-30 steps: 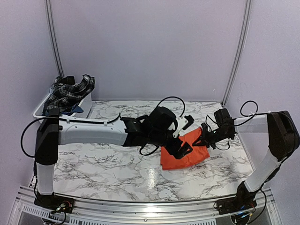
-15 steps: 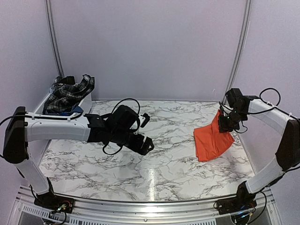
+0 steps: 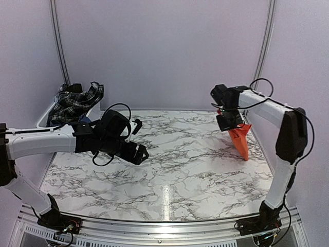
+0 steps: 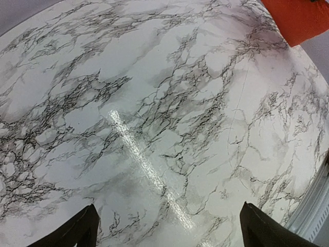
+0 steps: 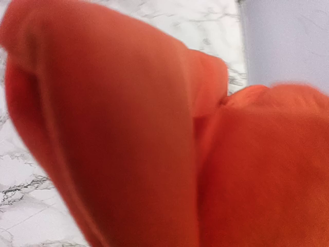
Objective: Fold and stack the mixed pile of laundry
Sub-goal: Turn over the square-folded T-shirt at the center of the board, then move the square-folded T-shirt to the center of the board.
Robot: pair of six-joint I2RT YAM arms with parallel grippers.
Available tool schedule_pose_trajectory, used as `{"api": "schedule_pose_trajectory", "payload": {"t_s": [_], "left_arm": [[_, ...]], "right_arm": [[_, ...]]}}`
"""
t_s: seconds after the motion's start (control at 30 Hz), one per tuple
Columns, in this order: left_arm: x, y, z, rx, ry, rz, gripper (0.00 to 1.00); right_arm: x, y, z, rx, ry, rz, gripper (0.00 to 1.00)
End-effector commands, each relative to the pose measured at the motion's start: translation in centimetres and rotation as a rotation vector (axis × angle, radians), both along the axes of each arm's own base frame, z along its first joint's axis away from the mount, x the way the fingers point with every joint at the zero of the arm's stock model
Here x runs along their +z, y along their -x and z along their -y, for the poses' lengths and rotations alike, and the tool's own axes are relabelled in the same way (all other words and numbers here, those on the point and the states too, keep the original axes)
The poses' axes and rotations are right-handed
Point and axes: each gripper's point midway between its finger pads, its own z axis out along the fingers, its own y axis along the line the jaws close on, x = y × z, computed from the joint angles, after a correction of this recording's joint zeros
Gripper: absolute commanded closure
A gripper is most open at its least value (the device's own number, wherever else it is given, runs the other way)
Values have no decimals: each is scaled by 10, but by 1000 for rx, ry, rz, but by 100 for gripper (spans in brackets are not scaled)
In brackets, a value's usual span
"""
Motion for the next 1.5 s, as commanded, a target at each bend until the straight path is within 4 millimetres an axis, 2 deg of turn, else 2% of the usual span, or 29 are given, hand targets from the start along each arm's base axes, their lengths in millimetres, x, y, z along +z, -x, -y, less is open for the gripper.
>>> {"api": "schedule_pose_trajectory", "payload": {"t_s": [0.0,0.1,0.2,0.27,0.33,0.4,0.47,0.53,0.57,0.6,0.67,0.73,0.77,0.8,0.87,0.93,1.03,1.13,1.3,1.37,1.47], "left_arm": [[1,-3,-22,43,-14,-16,1],[4,-5,-28,65,8,-25,1],[8,-4,-31,79,26,-29,1],[10,-4,-32,86,39,-33,1],[11,-4,-34,96,46,-34,1],[13,-3,-36,106,56,-36,1],[13,-3,-38,114,61,-38,1],[14,-3,-41,123,69,-41,1],[16,-3,-43,125,74,-41,1],[18,-3,-44,130,81,-38,1],[23,-4,-45,135,93,-29,1],[27,-5,-44,138,104,-21,1],[28,-6,-43,138,113,-22,1],[29,-7,-40,136,120,-23,1],[29,-5,-29,103,153,-51,1],[27,-6,-18,79,171,-78,1],[22,-10,-2,50,190,-105,1],[25,-20,13,39,218,-108,1],[17,-32,22,98,242,-141,1],[12,-35,21,127,244,-155,1],[5,-33,18,143,240,-173,1]], "right_arm": [[-76,12,-66,85,60,-190,100],[-124,21,-120,143,40,-272,100],[-155,27,-168,199,11,-312,100],[-167,31,-199,236,-47,-335,100],[-169,32,-226,257,-120,-338,100],[-168,33,-251,268,-228,-338,93],[-160,35,-276,273,-356,-339,76],[-138,37,-310,312,-542,-338,55],[-118,36,-327,349,-635,-313,50],[-89,36,-342,396,-734,-276,44],[-35,36,-361,488,-892,-196,37],[12,35,-360,553,-993,-123,35],[24,33,-352,564,-1014,-97,35],[35,30,-340,565,-1025,-69,34],[38,25,-311,552,-1032,-32,36],[20,20,-276,500,-1017,-29,40],[-12,22,-249,469,-986,-63,46],[-41,28,-246,480,-968,-107,49],[-104,45,-245,449,-963,-214,55],[-121,61,-249,455,-958,-256,55],[-135,99,-267,497,-948,-329,55]]}}
